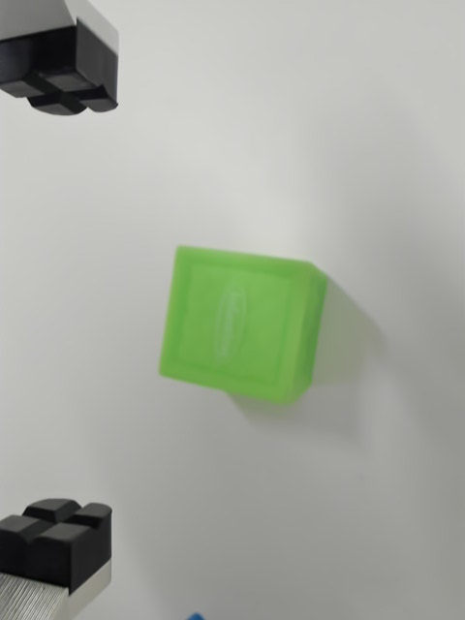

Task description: Stack cube

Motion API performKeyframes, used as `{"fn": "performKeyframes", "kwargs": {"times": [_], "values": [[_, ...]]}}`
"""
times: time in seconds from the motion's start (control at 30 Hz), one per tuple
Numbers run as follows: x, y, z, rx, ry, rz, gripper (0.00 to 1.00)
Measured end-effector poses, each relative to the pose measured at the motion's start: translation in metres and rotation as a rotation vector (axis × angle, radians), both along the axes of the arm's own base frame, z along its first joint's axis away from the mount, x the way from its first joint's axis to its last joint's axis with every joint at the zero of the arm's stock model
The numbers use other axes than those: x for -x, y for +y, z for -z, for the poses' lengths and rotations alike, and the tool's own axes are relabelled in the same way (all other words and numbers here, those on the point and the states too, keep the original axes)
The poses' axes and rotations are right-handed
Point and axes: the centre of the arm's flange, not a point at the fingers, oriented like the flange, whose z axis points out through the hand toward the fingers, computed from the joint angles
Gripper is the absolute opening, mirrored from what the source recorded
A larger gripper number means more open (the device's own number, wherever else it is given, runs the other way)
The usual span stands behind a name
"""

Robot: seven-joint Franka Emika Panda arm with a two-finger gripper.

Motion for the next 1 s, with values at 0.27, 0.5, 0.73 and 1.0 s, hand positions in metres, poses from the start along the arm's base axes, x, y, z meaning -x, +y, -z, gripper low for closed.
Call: {"fn": "performKeyframes", "kwargs": {"times": [0.27,0.5,0.73,1.0], "values": [[-0.001,-0.003,0.033,-0.001,0.003,0.089,1.0],[-0.002,-0.004,0.061,0.001,0.004,0.123,1.0],[-0.002,-0.004,0.09,0.002,0.004,0.125,1.0],[-0.002,-0.004,0.113,0.002,0.005,0.125,1.0]]}}
